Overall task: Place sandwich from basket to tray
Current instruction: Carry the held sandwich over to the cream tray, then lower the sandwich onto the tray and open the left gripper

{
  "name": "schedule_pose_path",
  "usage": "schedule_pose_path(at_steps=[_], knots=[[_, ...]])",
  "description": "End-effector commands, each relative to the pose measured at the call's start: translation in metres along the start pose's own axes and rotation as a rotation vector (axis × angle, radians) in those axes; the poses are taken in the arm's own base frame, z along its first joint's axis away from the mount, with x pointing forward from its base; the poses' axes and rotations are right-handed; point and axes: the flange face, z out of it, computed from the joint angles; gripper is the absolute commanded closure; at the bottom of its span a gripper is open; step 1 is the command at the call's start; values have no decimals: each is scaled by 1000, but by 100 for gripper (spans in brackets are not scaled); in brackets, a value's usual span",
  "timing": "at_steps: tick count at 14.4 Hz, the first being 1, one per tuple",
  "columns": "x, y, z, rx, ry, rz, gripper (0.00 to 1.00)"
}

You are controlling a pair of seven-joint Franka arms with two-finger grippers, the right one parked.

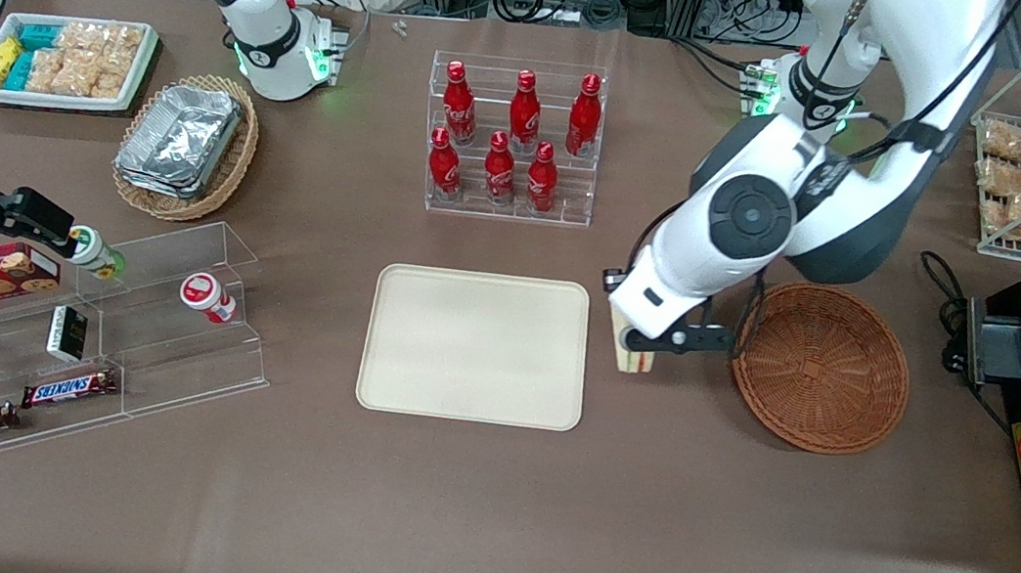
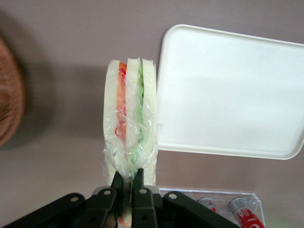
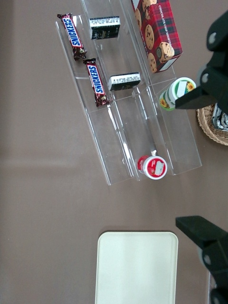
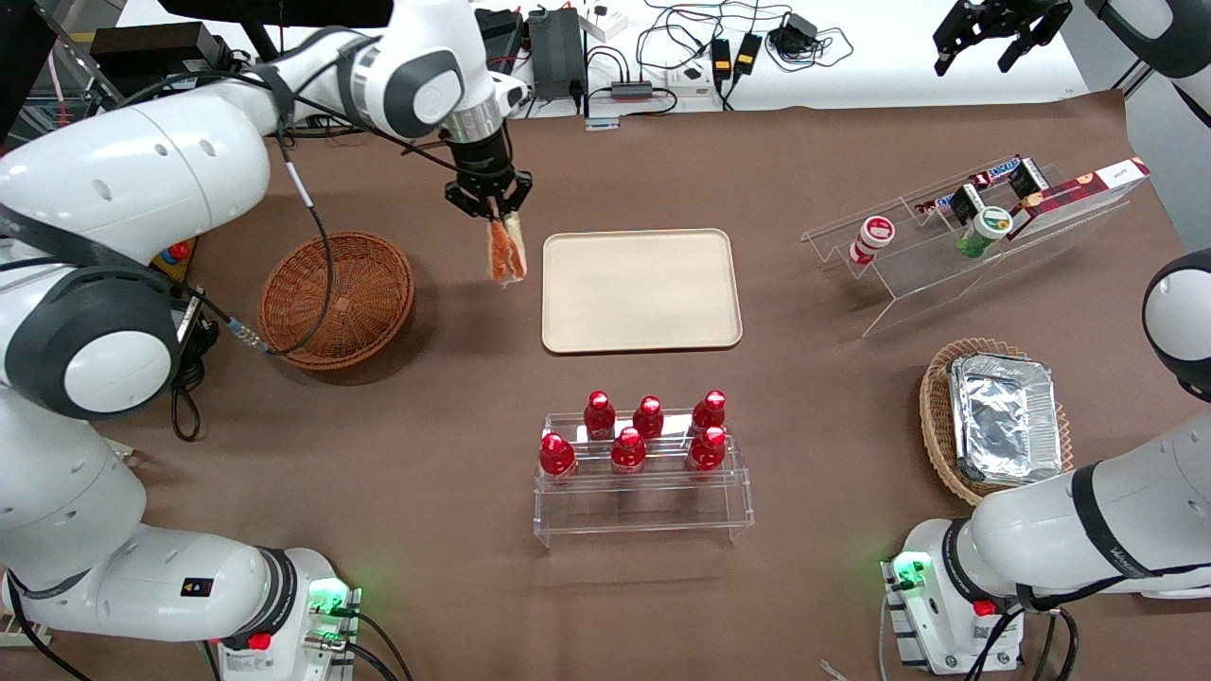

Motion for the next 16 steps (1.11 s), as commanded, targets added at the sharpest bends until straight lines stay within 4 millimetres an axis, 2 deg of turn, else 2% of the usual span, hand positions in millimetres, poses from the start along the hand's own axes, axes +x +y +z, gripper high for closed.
schedule_pose_path(at_steps=[1, 3, 4, 5, 12, 16], knots=[[10, 20, 17, -33, 15, 18, 100], [5, 47, 52, -41, 24, 68, 100], [7, 51, 66, -25, 37, 83, 100], [8, 54, 85, -8, 26, 88, 100], [19, 60, 153, 2, -5, 112, 100], [21, 59, 160, 11, -3, 118, 100]])
